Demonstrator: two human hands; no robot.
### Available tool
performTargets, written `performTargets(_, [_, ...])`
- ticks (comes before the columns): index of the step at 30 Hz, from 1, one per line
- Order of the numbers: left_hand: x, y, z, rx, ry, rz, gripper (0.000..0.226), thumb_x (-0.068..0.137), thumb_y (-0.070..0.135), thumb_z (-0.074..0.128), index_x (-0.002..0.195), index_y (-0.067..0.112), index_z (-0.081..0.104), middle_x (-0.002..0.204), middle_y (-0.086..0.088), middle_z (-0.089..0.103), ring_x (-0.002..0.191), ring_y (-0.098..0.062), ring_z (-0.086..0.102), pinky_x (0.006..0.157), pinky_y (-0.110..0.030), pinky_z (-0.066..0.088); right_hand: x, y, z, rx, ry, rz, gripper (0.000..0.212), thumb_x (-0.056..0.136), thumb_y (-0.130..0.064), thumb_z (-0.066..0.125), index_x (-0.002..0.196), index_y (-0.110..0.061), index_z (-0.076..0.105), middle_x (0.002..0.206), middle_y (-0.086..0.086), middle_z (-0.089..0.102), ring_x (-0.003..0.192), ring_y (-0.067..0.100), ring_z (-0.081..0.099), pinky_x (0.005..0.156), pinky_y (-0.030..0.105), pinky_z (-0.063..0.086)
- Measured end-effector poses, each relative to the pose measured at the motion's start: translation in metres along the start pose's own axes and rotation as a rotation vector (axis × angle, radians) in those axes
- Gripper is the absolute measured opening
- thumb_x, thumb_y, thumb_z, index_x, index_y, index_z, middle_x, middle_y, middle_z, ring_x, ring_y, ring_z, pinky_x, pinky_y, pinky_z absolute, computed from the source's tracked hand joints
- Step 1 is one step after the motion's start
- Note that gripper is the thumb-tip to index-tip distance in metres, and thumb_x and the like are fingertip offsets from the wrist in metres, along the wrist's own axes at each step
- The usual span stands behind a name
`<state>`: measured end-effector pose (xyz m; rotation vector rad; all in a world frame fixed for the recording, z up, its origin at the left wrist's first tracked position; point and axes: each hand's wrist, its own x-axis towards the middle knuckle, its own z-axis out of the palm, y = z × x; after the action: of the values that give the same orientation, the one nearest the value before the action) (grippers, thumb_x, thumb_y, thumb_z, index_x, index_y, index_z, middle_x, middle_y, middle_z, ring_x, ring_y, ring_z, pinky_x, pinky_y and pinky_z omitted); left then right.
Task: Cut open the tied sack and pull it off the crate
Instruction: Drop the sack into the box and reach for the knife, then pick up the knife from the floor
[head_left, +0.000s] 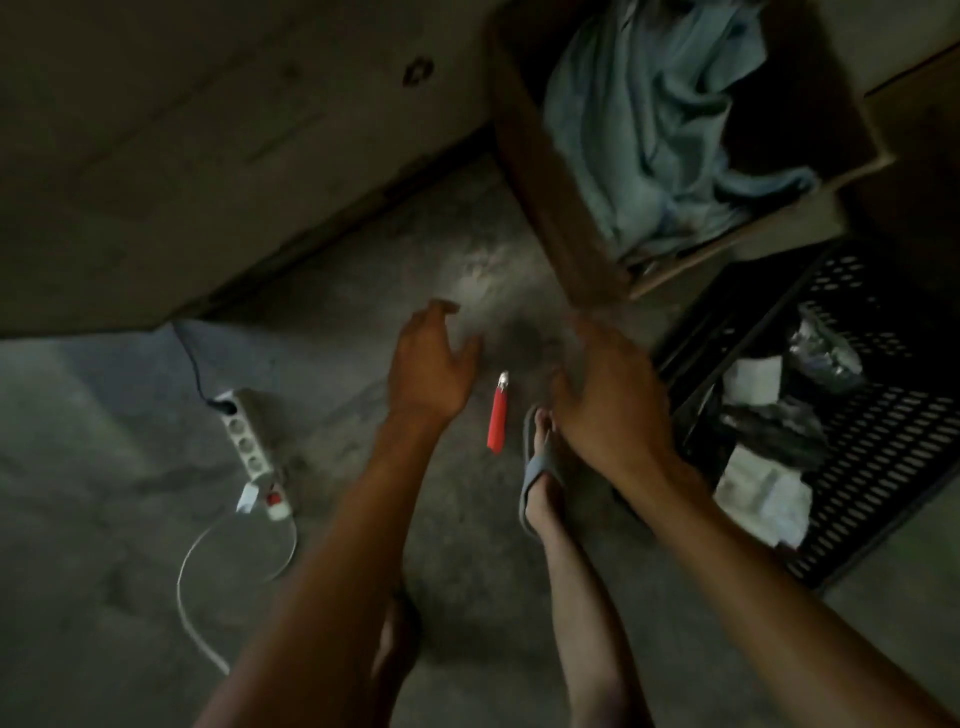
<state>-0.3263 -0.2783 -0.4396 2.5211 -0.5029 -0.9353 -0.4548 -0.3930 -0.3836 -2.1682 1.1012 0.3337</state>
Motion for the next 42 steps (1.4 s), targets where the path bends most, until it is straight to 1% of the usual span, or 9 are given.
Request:
performTargets(4, [-0.055, -0.121, 0.027, 0.112, -0.14, -0.213, 0.047, 0.091, 0.029, 0.063, 0.135, 0.017, 0.054, 0.134, -0.013, 0.061, 0.111, -0.035, 0.064, 0.094, -0.04, 0.053, -0.036, 0.004, 0.119, -0.131, -0.271, 0.205, 0.038, 0.082, -0.036, 0.053, 0.117, -0.022, 0.062, 0.11, 0.01, 0.069, 0.11, 0.033, 0.063, 0.092, 0.042, 0.053])
performTargets(7, [-0.064, -0.214, 0.069, 0.208, -0.181, -0.21, 0.056, 0.09, 0.025, 0.065, 0.143, 0.015, 0.048, 0.153, -0.013, 0.046, 0.136, -0.034, 0.047, 0.107, -0.041, 0.043, -0.029, 0.021, 0.2, -0.204, -0.347, 0.289, 0.039, 0.093, -0.034, 0.056, 0.128, -0.016, 0.058, 0.132, 0.009, 0.06, 0.127, 0.029, 0.053, 0.102, 0.036, 0.042])
performTargets(13, [-0.014, -0.363, 0.177, 0.306, -0.1, -0.147, 0.088, 0.09, 0.028, 0.065, 0.16, 0.014, 0.015, 0.168, -0.017, 0.0, 0.156, -0.033, -0.004, 0.126, -0.044, 0.011, 0.041, 0.081, 0.36, -0.237, -0.205, 0.466, 0.048, 0.092, -0.034, 0.063, 0.132, -0.008, 0.056, 0.131, 0.015, 0.061, 0.127, 0.032, 0.053, 0.099, 0.037, 0.043])
performTargets(18, [0.038, -0.409, 0.235, 0.244, 0.017, -0.119, 0.093, 0.087, 0.043, 0.058, 0.161, 0.02, 0.007, 0.167, -0.02, -0.007, 0.155, -0.035, -0.009, 0.125, -0.049, 0.006, 0.074, 0.106, 0.437, -0.228, 0.02, 0.614, 0.072, 0.087, -0.04, 0.068, 0.142, -0.005, 0.038, 0.143, 0.019, 0.044, 0.133, 0.034, 0.044, 0.108, 0.038, 0.035])
performTargets(23, [0.036, -0.413, 0.237, 0.2, 0.02, -0.114, 0.092, 0.088, 0.04, 0.058, 0.161, 0.019, 0.007, 0.167, -0.02, -0.008, 0.155, -0.036, -0.009, 0.126, -0.047, 0.006, 0.066, 0.099, 0.46, -0.189, 0.063, 0.584, 0.053, 0.09, -0.024, 0.067, 0.135, -0.008, 0.044, 0.137, 0.014, 0.051, 0.126, 0.031, 0.054, 0.097, 0.036, 0.044])
performTargets(31, [-0.044, -0.344, 0.096, 0.152, -0.163, -0.224, 0.084, 0.092, 0.034, 0.062, 0.159, 0.011, 0.018, 0.168, -0.02, 0.002, 0.156, -0.034, 0.0, 0.125, -0.042, 0.018, -0.015, -0.012, 0.342, -0.117, -0.146, 0.362, 0.039, 0.091, -0.026, 0.065, 0.127, -0.012, 0.058, 0.129, 0.012, 0.063, 0.123, 0.029, 0.057, 0.099, 0.033, 0.043])
performTargets(37, [-0.147, -0.211, -0.093, 0.036, -0.073, -0.293, 0.077, 0.091, 0.034, 0.064, 0.156, 0.011, 0.028, 0.166, -0.019, 0.019, 0.154, -0.033, 0.016, 0.121, -0.042, 0.028, -0.096, -0.141, 0.138, -0.086, -0.269, 0.126, 0.036, 0.09, -0.026, 0.065, 0.124, -0.012, 0.064, 0.119, 0.009, 0.071, 0.114, 0.028, 0.065, 0.095, 0.032, 0.048])
performTargets(40, [-0.194, -0.128, -0.189, -0.041, -0.033, -0.288, 0.07, 0.092, 0.031, 0.062, 0.152, 0.011, 0.033, 0.154, -0.02, 0.042, 0.142, -0.035, 0.038, 0.113, -0.042, 0.036, -0.121, -0.202, 0.031, -0.033, -0.35, 0.064, 0.032, 0.093, -0.02, 0.06, 0.124, -0.013, 0.065, 0.114, 0.01, 0.073, 0.108, 0.029, 0.067, 0.09, 0.032, 0.05])
performTargets(42, [-0.22, -0.074, -0.248, -0.093, 0.007, -0.309, 0.064, 0.094, 0.031, 0.061, 0.15, 0.015, 0.035, 0.141, -0.021, 0.055, 0.132, -0.036, 0.049, 0.105, -0.044, 0.043, -0.133, -0.24, -0.034, 0.008, -0.391, 0.045, 0.026, 0.092, -0.018, 0.057, 0.116, -0.016, 0.069, 0.104, 0.012, 0.075, 0.098, 0.034, 0.071, 0.09, 0.042, 0.055])
